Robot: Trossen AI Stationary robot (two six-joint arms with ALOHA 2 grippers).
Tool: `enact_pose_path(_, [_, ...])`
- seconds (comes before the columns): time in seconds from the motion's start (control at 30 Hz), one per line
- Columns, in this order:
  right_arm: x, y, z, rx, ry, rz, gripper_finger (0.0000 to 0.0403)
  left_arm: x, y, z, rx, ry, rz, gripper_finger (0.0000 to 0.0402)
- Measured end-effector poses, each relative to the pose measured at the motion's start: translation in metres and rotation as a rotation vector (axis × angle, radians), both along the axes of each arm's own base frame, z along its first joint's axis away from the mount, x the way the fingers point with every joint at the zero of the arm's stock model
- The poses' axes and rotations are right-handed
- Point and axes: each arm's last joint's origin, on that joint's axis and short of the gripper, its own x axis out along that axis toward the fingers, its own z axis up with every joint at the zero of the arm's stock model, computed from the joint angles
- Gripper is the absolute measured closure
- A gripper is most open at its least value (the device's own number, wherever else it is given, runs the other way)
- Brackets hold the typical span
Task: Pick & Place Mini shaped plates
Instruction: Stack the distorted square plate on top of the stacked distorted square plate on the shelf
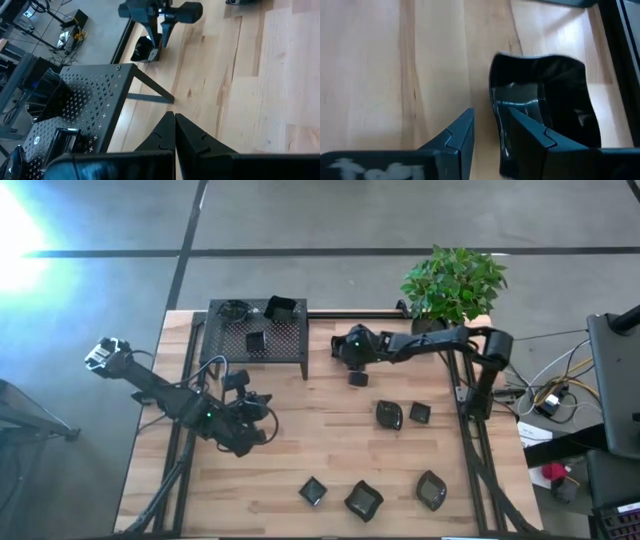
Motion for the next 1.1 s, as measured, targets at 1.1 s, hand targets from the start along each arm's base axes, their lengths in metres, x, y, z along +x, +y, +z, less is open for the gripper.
enact_pose_path(1.1, [0.009,0.015,0.009,-0.093,0.146,-0.047,0.0395,0.0,0.0,0.0,0.003,0.003,-0.003,0.04])
